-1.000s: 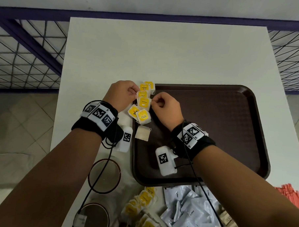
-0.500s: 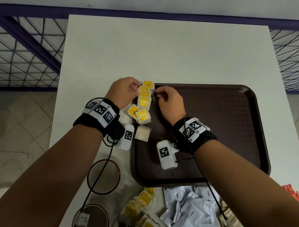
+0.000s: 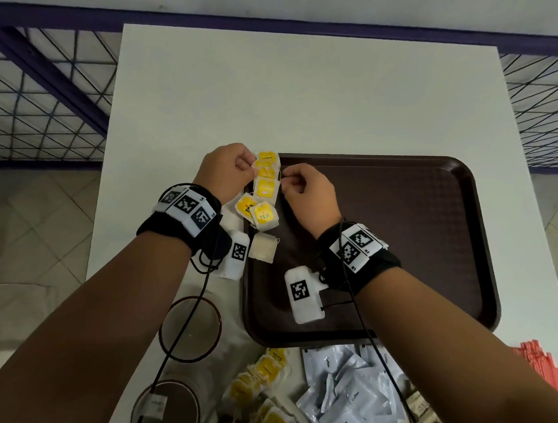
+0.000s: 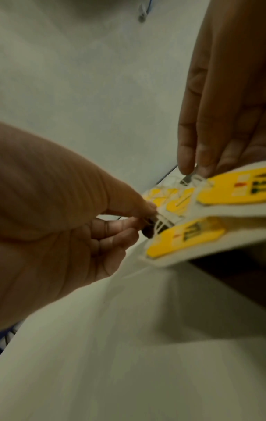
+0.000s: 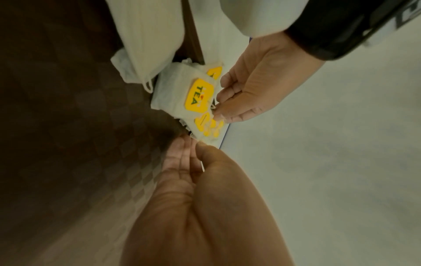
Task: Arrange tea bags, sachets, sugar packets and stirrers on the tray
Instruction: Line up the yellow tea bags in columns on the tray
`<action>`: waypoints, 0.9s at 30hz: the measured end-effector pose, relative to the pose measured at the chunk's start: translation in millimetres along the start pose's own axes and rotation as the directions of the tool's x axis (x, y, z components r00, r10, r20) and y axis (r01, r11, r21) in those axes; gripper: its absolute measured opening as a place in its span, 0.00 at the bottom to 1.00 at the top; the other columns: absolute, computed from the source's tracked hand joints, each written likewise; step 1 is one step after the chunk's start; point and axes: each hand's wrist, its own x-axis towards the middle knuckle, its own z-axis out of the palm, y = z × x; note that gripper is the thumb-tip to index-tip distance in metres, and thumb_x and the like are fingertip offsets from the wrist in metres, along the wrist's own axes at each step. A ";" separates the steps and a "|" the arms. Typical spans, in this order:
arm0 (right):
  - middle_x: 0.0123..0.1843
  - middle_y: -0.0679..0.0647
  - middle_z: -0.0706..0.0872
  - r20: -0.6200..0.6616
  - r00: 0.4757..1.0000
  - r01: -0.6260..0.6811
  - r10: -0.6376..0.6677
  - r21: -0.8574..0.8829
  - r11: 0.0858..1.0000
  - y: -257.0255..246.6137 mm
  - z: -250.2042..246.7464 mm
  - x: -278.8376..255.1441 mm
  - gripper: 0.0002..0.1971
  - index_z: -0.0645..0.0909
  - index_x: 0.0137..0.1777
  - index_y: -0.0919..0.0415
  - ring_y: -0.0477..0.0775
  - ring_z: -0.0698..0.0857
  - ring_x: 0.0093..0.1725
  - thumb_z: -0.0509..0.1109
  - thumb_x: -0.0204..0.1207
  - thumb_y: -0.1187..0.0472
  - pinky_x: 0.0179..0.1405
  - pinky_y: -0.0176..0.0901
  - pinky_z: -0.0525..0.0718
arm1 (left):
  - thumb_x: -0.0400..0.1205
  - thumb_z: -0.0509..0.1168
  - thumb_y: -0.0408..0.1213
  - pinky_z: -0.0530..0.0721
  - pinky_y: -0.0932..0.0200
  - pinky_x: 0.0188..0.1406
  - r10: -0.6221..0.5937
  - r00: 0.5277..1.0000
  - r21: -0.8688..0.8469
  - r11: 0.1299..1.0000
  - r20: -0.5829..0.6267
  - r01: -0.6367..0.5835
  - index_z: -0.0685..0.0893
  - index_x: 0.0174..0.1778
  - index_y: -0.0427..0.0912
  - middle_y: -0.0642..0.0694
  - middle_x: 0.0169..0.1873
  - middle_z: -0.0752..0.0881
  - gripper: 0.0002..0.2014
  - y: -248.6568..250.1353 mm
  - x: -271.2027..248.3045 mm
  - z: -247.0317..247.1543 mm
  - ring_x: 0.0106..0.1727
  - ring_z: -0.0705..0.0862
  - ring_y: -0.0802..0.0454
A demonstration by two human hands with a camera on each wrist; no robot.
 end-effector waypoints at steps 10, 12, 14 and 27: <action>0.54 0.52 0.89 0.054 0.997 0.051 -0.051 0.010 0.999 -2.6 1.4 -2.7 0.14 0.86 0.56 0.61 0.46 0.86 0.54 0.65 0.75 0.71 0.59 0.35 0.81 | 0.71 0.76 0.40 0.77 0.61 0.33 -0.149 0.944 0.184 0.978 0.293 0.098 0.83 0.42 0.42 0.49 0.34 0.86 0.10 1.8 -22.9 -22.5 0.34 0.84 0.55; 0.54 0.52 0.89 0.041 0.998 0.055 -0.055 0.001 0.998 -4.5 1.7 -1.3 0.13 0.86 0.55 0.60 0.47 0.86 0.54 0.65 0.74 0.71 0.59 0.36 0.81 | 0.70 0.77 0.35 0.79 0.62 0.31 -0.158 0.930 0.152 0.982 0.332 0.112 0.81 0.43 0.42 0.47 0.34 0.88 0.11 1.9 -27.9 -19.0 0.33 0.87 0.54; 0.52 0.52 0.89 0.004 0.998 0.055 -0.055 -0.006 0.998 -5.8 0.0 0.0 0.13 0.86 0.54 0.60 0.47 0.86 0.52 0.65 0.74 0.71 0.58 0.35 0.81 | 0.71 0.75 0.29 0.82 0.60 0.34 -0.137 0.943 0.126 0.987 0.303 0.102 0.81 0.44 0.41 0.45 0.35 0.88 0.11 2.0 -29.0 -17.0 0.35 0.88 0.52; 0.55 0.53 0.89 0.065 0.998 0.022 -0.020 -0.026 0.999 -4.7 3.3 13.1 0.14 0.85 0.58 0.60 0.47 0.85 0.56 0.65 0.75 0.69 0.61 0.34 0.78 | 0.74 0.71 0.29 0.73 0.78 0.30 -0.021 0.976 0.068 0.998 0.216 0.006 0.87 0.43 0.39 0.49 0.32 0.83 0.04 6.4 -23.2 -8.0 0.32 0.79 0.60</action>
